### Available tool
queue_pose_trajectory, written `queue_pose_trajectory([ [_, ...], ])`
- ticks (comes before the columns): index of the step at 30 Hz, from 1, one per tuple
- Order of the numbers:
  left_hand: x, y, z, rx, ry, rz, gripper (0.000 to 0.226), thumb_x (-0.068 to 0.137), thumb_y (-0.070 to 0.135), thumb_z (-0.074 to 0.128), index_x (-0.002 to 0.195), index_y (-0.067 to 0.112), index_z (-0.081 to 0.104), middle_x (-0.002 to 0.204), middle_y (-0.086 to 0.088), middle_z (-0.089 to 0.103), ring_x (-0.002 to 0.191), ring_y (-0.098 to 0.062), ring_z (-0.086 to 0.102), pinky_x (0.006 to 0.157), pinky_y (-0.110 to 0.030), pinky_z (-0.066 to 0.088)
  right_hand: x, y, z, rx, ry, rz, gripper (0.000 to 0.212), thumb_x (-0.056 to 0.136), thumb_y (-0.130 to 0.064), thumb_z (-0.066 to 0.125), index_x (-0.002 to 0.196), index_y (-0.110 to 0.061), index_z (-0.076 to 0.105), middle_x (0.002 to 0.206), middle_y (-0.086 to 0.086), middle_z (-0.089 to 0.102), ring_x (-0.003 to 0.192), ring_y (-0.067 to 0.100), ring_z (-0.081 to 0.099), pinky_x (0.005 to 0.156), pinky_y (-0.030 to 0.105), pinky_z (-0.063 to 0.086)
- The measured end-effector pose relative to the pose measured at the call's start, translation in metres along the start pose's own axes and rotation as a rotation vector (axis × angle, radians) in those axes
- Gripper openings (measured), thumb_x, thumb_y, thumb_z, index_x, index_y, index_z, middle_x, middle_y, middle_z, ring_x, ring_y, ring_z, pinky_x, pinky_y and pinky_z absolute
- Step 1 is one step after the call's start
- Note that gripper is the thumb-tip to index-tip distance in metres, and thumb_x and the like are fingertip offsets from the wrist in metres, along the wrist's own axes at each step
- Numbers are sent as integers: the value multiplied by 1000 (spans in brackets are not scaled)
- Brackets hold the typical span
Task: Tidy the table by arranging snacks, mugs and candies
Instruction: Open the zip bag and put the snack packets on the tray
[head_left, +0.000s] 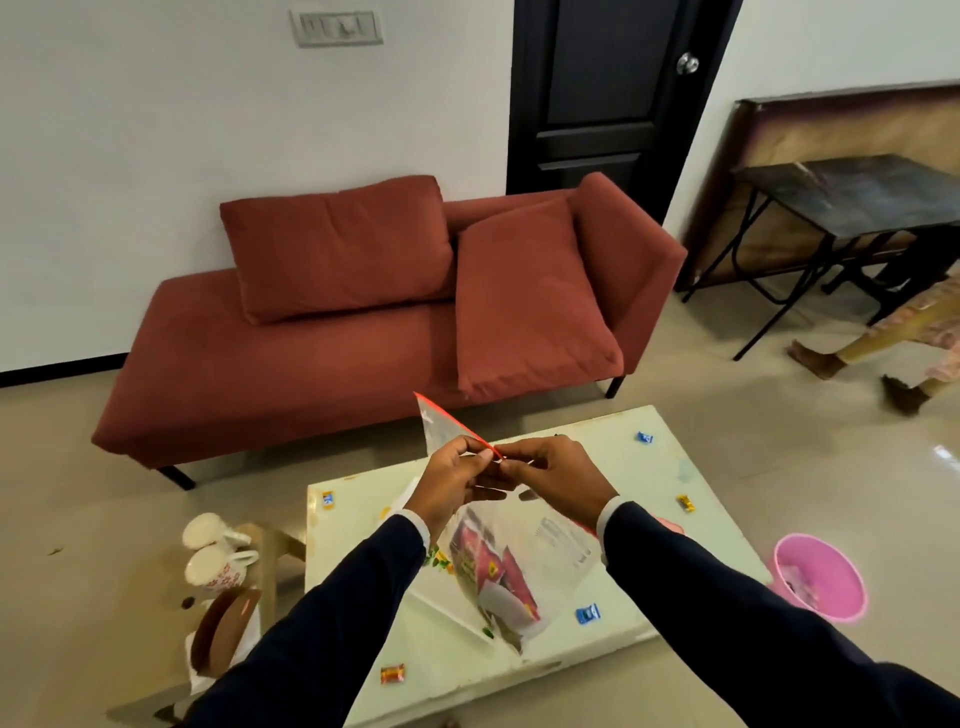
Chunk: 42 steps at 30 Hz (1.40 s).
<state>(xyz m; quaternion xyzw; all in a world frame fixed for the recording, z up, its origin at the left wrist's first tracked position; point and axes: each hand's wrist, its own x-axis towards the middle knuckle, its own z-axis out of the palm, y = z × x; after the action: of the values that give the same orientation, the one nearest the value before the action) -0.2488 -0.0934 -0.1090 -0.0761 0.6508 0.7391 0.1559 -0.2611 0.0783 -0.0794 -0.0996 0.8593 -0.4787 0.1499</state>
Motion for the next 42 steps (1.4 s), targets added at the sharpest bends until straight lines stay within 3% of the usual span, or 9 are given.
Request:
queue_pose_trajectory([
  [3,16,-4,-10,12,23,-16,14,105,14,49,106,3,58,91,-16,78,87,-35,76,72,-37,62,17,3,6,-11,-2,2,27,98,-20,63,122,-23,74,104,-1,78,89,14,74,75,31,65],
  [8,35,-9,-14,-51,48,-72,10,104,12,51,102,5,58,89,-16,77,88,-36,76,82,-47,62,38,14,10,38,-25,47,29,95,-16,66,122,-22,73,103,-2,79,91,10,74,75,31,64],
  [24,99,7,64,-18,261,-51,13,102,12,54,105,2,62,92,-18,76,89,-35,76,76,-41,62,95,70,-78,331,-190,9,27,94,-11,68,118,-20,75,101,-1,80,93,13,76,77,33,64],
  [33,108,6,96,-13,458,-115,18,101,9,51,106,-3,64,89,-17,77,82,-32,77,70,-36,63,106,82,-95,178,-277,-101,26,93,-15,69,111,-32,76,83,-27,75,84,-1,73,65,19,61],
  [38,111,12,92,25,452,-73,11,98,3,54,94,-1,64,80,-18,75,75,-31,76,63,-35,61,115,83,-95,344,-251,4,16,91,-17,70,100,-25,81,87,-5,80,83,14,77,68,28,63],
  [42,115,12,87,76,466,-48,9,95,1,57,89,1,63,70,-13,74,66,-26,74,60,-34,61,122,78,-89,348,-217,56,13,90,-16,70,86,-21,82,80,-1,79,75,16,77,65,28,63],
])
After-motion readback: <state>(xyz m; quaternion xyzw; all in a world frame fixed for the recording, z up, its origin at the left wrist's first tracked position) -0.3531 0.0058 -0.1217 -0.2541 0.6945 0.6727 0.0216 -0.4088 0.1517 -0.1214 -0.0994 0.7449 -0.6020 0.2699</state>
